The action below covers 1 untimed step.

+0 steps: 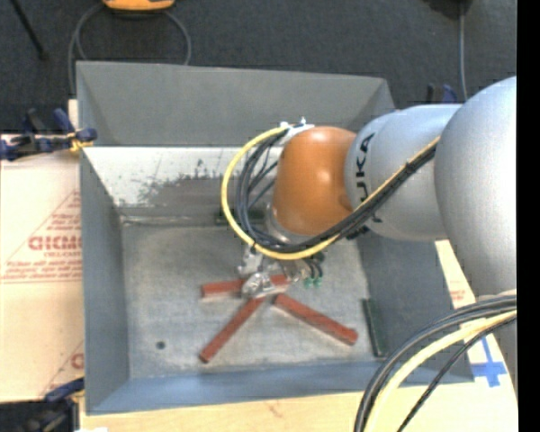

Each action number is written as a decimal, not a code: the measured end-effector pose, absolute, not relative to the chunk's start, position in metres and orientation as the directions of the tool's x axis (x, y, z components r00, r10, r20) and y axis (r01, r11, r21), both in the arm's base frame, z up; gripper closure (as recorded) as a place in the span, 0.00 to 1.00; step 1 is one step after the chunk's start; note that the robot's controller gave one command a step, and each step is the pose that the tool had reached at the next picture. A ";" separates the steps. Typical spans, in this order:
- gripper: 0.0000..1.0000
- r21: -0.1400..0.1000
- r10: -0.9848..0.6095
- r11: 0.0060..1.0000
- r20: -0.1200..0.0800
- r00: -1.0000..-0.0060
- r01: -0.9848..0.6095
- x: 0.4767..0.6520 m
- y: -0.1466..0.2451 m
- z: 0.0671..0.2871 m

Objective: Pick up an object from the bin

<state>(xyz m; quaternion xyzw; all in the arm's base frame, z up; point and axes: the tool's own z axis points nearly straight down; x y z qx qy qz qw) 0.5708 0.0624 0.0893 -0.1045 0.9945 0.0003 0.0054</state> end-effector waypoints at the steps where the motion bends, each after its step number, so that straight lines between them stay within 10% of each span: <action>1: 1.00 0.001 -0.296 0.955 -0.007 -0.955 -0.296 0.577 0.055 0.093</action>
Offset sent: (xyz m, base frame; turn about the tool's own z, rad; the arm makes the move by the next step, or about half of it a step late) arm 0.0208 -0.0229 0.1494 -0.0770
